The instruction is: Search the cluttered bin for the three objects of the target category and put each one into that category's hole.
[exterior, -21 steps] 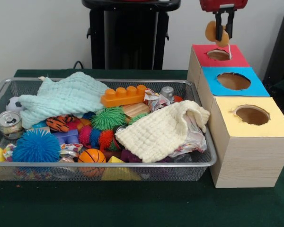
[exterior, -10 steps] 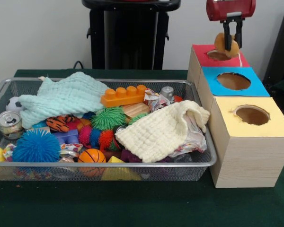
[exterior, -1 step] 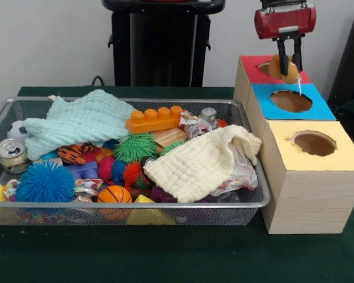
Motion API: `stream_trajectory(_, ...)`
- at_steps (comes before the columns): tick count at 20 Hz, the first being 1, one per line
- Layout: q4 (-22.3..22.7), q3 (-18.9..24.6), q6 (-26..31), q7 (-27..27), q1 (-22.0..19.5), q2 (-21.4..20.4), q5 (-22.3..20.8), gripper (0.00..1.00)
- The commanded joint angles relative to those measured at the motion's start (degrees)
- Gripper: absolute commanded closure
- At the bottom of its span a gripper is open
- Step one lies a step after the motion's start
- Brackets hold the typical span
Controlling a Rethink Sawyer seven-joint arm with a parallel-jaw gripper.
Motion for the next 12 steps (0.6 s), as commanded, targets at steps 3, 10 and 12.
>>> stream_trajectory(3,4.62,3.68,-6.97,18.50,-0.45,4.87,-2.10,1.00)
stream_trajectory(10,7.51,3.66,-8.02,21.18,0.12,4.71,-1.42,1.00)
stream_trajectory(12,8.03,3.03,-9.59,21.73,0.63,5.49,-1.51,1.00)
